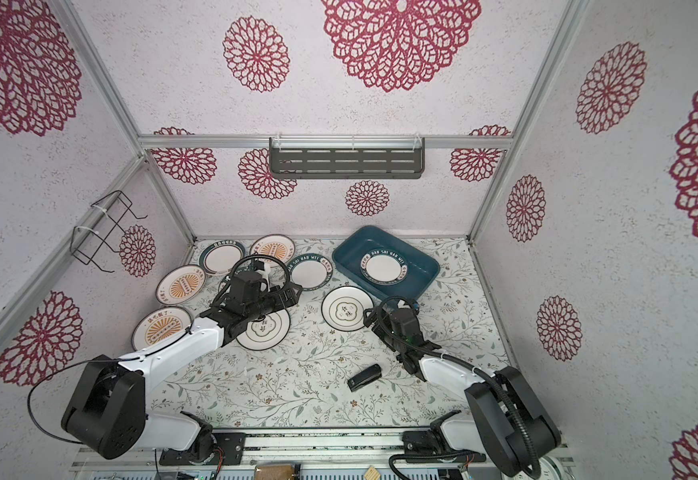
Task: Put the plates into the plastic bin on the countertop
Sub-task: 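Withdraw the right gripper from the bin toward the cloud-emblem plate, then grasp the rim of the cloud-emblem plate with the right gripper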
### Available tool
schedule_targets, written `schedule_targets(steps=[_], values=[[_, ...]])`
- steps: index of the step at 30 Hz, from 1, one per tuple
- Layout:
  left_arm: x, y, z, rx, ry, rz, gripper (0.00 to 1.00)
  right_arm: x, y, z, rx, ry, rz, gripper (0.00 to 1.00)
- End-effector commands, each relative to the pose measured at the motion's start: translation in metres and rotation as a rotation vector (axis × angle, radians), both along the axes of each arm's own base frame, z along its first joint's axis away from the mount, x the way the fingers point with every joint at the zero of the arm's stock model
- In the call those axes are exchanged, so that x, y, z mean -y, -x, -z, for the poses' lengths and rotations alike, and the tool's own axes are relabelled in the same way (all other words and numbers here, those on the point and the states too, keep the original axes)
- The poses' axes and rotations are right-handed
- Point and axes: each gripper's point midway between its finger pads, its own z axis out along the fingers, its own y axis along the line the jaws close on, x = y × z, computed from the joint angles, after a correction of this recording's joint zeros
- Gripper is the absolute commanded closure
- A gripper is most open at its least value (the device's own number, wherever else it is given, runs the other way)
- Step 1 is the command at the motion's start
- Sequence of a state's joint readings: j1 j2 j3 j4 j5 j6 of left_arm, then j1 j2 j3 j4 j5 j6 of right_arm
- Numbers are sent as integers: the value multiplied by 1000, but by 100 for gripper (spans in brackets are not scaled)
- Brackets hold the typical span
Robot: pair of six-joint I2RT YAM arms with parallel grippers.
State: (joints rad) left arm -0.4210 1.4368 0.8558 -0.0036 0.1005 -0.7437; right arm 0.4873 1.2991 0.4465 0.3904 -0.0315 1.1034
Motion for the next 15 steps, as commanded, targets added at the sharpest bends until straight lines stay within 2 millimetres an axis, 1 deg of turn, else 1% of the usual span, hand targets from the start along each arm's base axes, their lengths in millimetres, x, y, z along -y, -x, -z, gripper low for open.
schedule_targets(steps=[1,7,15], values=[[2,-8,1,13,-10,32,3,-2,-4,-4,9,-43,36,3],[9,-9,15,-23,-37,91,3,-6,-4,2,10,-72,31,3],[17,-11,27,-51,-37,135,3,-12,-8,8,8,-76,19,9]])
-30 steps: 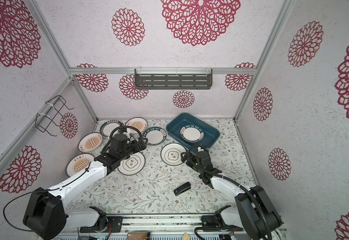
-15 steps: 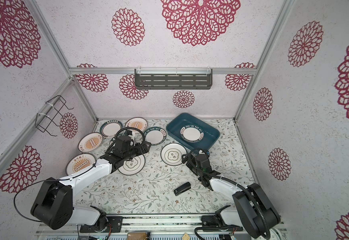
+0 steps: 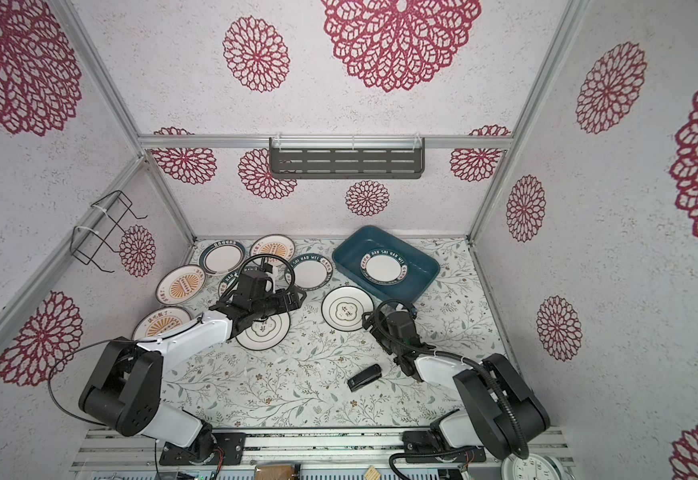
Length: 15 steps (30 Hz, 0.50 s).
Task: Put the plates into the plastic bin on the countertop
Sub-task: 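Grasp the rim of the cloud-emblem plate with the right gripper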
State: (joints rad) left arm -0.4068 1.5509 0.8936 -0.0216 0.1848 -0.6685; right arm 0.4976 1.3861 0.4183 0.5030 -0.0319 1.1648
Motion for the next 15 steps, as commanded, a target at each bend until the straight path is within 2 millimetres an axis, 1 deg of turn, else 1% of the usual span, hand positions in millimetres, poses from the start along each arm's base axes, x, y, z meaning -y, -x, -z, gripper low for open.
schedule_targets(steps=[1,9,11,13,15], values=[[8,-7,-5,17,10,45,3,-7,-7,-9,34,-29,-4,10],[16,-11,8,-12,27,65,3,-20,-19,6,11,-37,-9,24],[16,-12,10,-19,31,68,3,-19,-23,13,2,-53,21,31],[17,-12,13,-25,32,71,3,-23,-26,19,-5,-76,32,37],[17,-12,16,-32,32,70,3,-27,-29,27,-17,-89,38,41]])
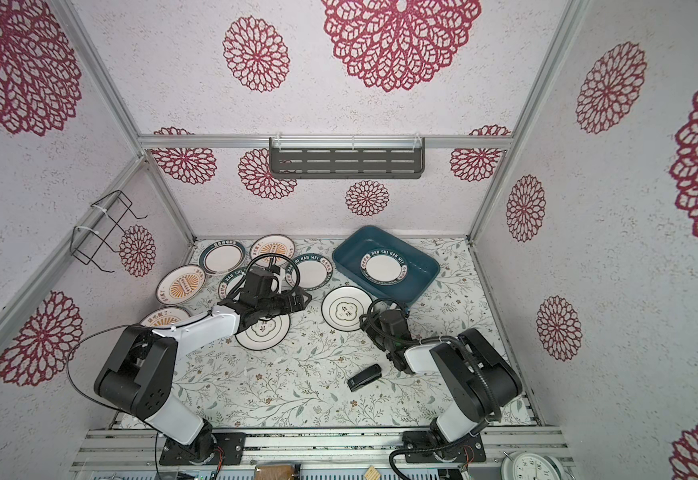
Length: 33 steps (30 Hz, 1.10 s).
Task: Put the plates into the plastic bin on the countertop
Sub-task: 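Grasp the rim of the cloud-emblem plate with the right gripper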
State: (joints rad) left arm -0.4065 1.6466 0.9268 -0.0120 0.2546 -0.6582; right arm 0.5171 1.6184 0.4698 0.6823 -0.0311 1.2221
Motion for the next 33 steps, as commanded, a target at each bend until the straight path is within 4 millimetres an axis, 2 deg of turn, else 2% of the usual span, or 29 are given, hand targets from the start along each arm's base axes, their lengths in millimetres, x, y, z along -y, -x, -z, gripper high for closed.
schedule_targets(steps=[1,2,6,12,15,21,33], values=[[3,-10,-7,31,17,9,3,-10,-9,2,2,-59,29,42],[3,-11,-7,31,16,5,3,-11,-10,6,-4,-74,36,44],[1,-13,-6,29,10,-3,3,-14,-12,17,-19,-127,62,64],[-2,-13,-4,20,5,-6,3,-13,-7,33,-69,-108,73,79],[-2,-15,-4,19,6,-7,3,-13,-5,38,-101,-79,78,91],[-3,-15,-5,20,11,-7,3,-14,-6,38,-124,-33,72,100],[-11,-17,-20,58,2,-21,3,-18,-10,12,-94,18,26,100]])
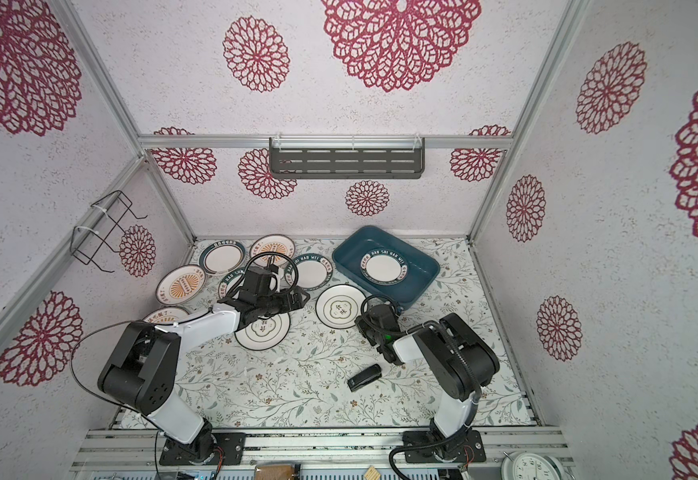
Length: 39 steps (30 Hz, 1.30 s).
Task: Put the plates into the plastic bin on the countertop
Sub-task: 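Grasp the rim of the cloud-emblem plate with the right gripper, then lift the cloud-emblem plate with the right gripper toward the bin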
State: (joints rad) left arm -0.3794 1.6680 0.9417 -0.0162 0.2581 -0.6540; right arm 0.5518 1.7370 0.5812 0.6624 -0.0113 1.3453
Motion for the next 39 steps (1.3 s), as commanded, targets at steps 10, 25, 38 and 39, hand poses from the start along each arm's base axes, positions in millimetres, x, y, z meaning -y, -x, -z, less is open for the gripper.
schedule_targets(steps=[10,25,38,39], values=[[-14,-6,-48,118,5,-28,3,-13,10,-32,55,150,-164,100],[-32,7,-77,175,5,-90,3,-25,23,-88,193,178,-247,100],[-25,-8,-110,255,14,-80,3,-10,8,-157,345,300,-227,100],[-22,-10,-111,259,15,-73,3,-8,5,-161,355,302,-223,100]])
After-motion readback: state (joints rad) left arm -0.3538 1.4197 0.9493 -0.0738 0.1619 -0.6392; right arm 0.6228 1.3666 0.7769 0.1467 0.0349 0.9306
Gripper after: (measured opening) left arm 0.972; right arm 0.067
